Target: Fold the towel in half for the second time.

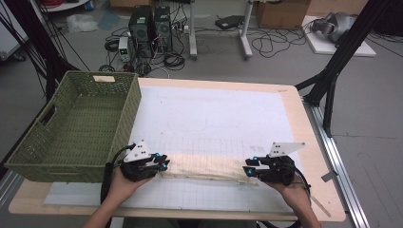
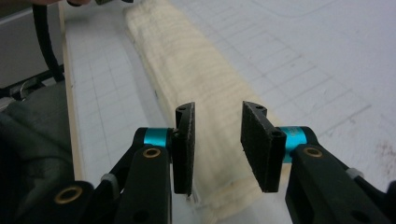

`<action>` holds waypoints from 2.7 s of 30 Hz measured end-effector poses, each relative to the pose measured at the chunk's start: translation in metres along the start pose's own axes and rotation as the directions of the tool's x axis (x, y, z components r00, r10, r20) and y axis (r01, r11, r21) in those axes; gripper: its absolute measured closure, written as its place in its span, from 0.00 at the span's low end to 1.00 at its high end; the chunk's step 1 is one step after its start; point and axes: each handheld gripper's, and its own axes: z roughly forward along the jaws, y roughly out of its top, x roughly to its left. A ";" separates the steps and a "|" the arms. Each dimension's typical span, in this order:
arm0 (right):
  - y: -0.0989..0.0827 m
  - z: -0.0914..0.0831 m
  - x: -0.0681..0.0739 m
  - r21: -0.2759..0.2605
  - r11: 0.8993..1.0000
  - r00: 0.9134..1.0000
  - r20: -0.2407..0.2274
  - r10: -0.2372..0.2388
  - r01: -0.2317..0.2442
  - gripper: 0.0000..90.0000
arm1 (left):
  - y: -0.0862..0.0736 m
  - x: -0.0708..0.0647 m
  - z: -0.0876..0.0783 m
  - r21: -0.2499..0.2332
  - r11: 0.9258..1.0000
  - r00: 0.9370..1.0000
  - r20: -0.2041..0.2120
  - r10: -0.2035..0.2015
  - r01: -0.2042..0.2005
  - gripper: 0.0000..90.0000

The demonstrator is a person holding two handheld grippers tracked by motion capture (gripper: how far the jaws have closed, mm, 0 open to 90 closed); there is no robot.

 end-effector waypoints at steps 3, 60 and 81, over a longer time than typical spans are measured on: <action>0.009 0.012 0.001 0.003 1.000 1.000 0.010 -0.016 0.016 0.76 | 0.004 -0.001 0.008 -0.014 1.000 1.000 0.005 -0.017 0.018 0.83; -0.017 0.035 -0.001 0.153 0.984 0.992 0.080 -0.102 0.089 0.58 | -0.016 -0.004 0.028 0.127 0.991 0.999 0.003 0.038 -0.038 0.77; -0.004 0.024 -0.001 -0.002 1.000 0.991 0.129 -0.017 0.017 0.42 | -0.012 0.002 0.013 0.024 1.000 1.000 -0.014 -0.014 0.014 0.59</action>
